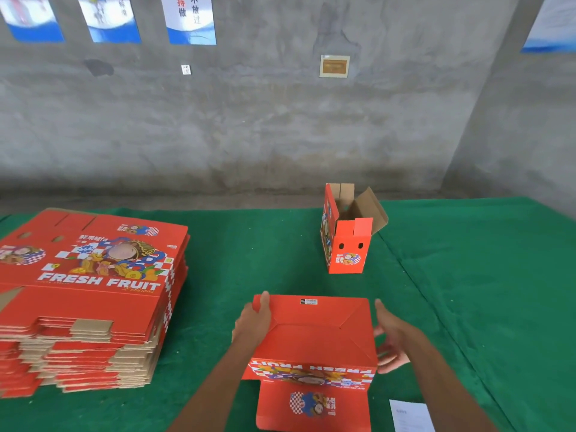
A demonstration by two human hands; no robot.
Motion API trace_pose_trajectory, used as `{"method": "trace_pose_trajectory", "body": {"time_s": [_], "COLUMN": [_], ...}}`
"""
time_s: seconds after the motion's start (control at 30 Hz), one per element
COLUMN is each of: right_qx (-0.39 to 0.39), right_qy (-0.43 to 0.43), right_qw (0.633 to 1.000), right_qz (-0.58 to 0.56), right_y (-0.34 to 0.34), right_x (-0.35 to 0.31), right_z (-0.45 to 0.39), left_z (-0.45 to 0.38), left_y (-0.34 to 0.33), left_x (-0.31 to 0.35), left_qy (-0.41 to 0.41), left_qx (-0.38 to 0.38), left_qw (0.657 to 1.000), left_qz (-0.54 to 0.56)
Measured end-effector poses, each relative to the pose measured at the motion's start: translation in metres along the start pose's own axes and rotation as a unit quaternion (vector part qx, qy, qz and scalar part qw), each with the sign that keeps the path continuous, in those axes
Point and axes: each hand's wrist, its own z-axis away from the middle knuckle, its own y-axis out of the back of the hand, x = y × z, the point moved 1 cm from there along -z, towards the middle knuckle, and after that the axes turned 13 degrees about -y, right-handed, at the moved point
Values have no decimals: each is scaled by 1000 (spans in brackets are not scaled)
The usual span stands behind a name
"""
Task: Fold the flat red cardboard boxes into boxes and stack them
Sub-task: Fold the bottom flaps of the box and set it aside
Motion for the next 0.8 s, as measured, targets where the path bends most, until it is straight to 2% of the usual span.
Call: {"method": "trace_pose_trajectory", "body": {"time_s": [0.1, 0.2, 0.4, 0.53, 0.6, 0.67, 0.8], "right_qx": [-7, -18, -47, -27, 5, 59, 183], "right_qy": [-27, -29, 15, 105, 176, 283, 464], "right_qw": [998, 999, 998, 993, 984, 955, 866], "right_qz": [48, 25, -29, -39, -40, -59, -32], "right_y": [-6, -9, -10, -11, -15, -22, -41], "right_x": [6, 8, -6, -29, -43, -52, -61], "right_z": [-8, -10, 19, 49, 69, 89, 117], "left_z": [1, 1, 0, -3, -5, -6, -7], "left_y": [2, 5, 29, 49, 55, 61, 58], "left_x": [-2, -1, 7, 5, 2, -1, 2], "left_qy": [-5, -1, -30, -8, 0, -2, -50], "left_qx": [-6, -14, 64, 98, 109, 105, 70], "left_qw": [999, 996, 985, 976, 976, 980, 989], "left_qz": [35, 86, 156, 192, 189, 170, 121]}}
